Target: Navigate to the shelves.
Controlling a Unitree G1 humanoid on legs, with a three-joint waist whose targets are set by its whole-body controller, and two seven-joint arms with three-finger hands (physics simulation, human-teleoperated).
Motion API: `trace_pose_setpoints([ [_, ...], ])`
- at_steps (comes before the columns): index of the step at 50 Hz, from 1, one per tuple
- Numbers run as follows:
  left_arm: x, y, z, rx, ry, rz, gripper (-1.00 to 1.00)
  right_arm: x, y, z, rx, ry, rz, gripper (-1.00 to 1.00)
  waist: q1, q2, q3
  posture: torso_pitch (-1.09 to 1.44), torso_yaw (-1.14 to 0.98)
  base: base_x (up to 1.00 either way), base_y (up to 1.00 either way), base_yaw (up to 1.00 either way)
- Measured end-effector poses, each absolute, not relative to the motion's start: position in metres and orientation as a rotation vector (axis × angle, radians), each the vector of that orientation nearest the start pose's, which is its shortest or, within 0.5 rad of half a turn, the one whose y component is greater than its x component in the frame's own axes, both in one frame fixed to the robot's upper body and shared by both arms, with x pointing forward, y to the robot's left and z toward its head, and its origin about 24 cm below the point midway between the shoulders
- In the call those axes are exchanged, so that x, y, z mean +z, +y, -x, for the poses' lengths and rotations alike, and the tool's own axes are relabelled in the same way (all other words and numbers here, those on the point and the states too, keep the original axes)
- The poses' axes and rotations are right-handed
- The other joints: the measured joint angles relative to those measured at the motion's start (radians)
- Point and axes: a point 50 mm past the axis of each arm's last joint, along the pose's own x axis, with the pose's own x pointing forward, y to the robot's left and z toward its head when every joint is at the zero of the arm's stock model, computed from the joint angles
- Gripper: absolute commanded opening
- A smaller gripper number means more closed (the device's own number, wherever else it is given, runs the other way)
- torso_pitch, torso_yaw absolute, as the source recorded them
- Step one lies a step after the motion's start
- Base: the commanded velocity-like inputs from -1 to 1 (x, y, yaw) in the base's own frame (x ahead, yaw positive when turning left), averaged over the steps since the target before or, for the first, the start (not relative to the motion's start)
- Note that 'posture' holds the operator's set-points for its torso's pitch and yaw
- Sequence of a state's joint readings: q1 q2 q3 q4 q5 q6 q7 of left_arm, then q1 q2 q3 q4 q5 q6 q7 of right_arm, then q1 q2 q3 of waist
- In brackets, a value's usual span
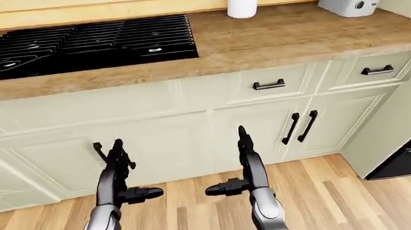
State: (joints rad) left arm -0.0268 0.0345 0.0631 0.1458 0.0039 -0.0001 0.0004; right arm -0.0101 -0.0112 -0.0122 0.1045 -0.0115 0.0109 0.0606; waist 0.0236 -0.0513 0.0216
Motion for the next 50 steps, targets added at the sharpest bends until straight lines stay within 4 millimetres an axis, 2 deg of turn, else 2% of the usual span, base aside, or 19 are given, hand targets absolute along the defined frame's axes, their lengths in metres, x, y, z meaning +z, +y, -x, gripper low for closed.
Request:
trace_pose_setpoints([
  [1,0.015,0.167,-0.256,0.053,0.117,-0.026,1.00,0.019,-0.153,-0.254,0.047,0.107,0.026,1.00,-0.010,-0.002,-0.004,0.00,0.00,0.00,-0.43,0.00],
  [4,0.010,0.157,-0.255,0.014,0.141,-0.017,1.00,0.013,-0.162,-0.251,0.010,0.135,0.032,1.00,-0.030,0.005,0.002,0.00,0.00,0.00,-0.44,0.00],
  [5,0.009,0.157,-0.254,0.010,0.146,-0.017,1.00,0.012,-0.163,-0.250,0.005,0.141,0.032,1.00,-0.030,0.014,0.003,0.00,0.00,0.00,-0.45,0.00],
  [10,0.012,0.164,-0.254,0.036,0.136,-0.025,1.00,0.013,-0.157,-0.251,0.025,0.136,0.027,1.00,-0.014,0.075,0.022,0.00,0.00,0.00,-0.43,0.00],
  [14,0.015,0.165,-0.255,0.043,0.119,-0.026,1.00,0.015,-0.155,-0.252,0.036,0.125,0.027,1.00,-0.009,0.123,0.022,0.00,0.00,0.00,-0.44,0.00],
  [16,0.014,0.168,-0.255,0.049,0.123,-0.032,1.00,0.015,-0.152,-0.252,0.044,0.125,0.020,1.00,0.005,0.109,0.021,0.00,0.00,0.00,-0.44,0.00],
  [19,0.007,0.171,-0.251,0.064,0.159,-0.031,1.00,0.009,-0.149,-0.250,0.059,0.154,0.018,1.00,0.006,0.115,0.006,0.00,0.00,0.00,-0.44,0.00],
  [21,0.008,0.171,-0.252,0.063,0.156,-0.032,1.00,0.010,-0.150,-0.250,0.056,0.151,0.020,1.00,0.004,0.102,0.002,0.00,0.00,0.00,-0.43,0.00],
  [25,0.014,0.170,-0.255,0.058,0.124,-0.033,1.00,0.017,-0.151,-0.253,0.051,0.116,0.021,1.00,0.006,0.038,0.009,0.00,0.00,0.00,-0.43,0.00],
  [27,0.016,0.168,-0.256,0.054,0.113,-0.031,1.00,0.019,-0.152,-0.253,0.050,0.105,0.024,1.00,-0.004,-0.009,-0.005,0.00,0.00,0.00,-0.43,0.00],
  [31,0.009,0.157,-0.254,0.012,0.143,-0.018,1.00,0.012,-0.162,-0.250,0.010,0.141,0.034,1.00,-0.024,0.007,0.005,0.00,0.00,0.00,-0.43,0.00],
  [35,0.010,0.162,-0.254,0.028,0.146,-0.023,1.00,0.012,-0.159,-0.251,0.019,0.139,0.030,1.00,-0.014,0.055,0.018,0.00,0.00,0.00,-0.43,0.00],
  [37,0.012,0.165,-0.254,0.039,0.134,-0.025,1.00,0.012,-0.157,-0.251,0.029,0.137,0.028,1.00,-0.009,0.071,0.021,0.00,0.00,0.00,-0.43,0.00],
  [43,0.013,0.163,-0.255,0.036,0.126,-0.024,1.00,0.015,-0.156,-0.252,0.032,0.127,0.031,1.00,-0.005,0.116,0.012,0.00,0.00,0.00,-0.32,0.00],
  [44,0.013,0.164,-0.255,0.036,0.126,-0.026,1.00,0.015,-0.156,-0.252,0.032,0.125,0.028,1.00,-0.003,0.114,0.011,0.00,0.00,0.00,-0.27,0.00],
  [45,0.013,0.166,-0.255,0.040,0.129,-0.029,1.00,0.014,-0.154,-0.252,0.036,0.128,0.025,1.00,0.001,0.098,0.012,0.00,0.00,0.00,-0.28,0.00],
  [46,0.011,0.167,-0.254,0.047,0.136,-0.029,1.00,0.013,-0.152,-0.251,0.042,0.135,0.023,1.00,0.002,0.092,0.011,0.00,0.00,0.00,-0.27,0.00],
  [48,0.007,0.170,-0.252,0.058,0.155,-0.030,1.00,0.010,-0.150,-0.250,0.051,0.151,0.021,1.00,0.000,0.104,0.004,0.00,0.00,0.00,-0.27,0.00],
  [50,0.007,0.171,-0.252,0.061,0.157,-0.032,1.00,0.010,-0.150,-0.250,0.052,0.151,0.021,1.00,-0.003,0.098,-0.003,0.00,0.00,0.00,-0.27,0.00],
])
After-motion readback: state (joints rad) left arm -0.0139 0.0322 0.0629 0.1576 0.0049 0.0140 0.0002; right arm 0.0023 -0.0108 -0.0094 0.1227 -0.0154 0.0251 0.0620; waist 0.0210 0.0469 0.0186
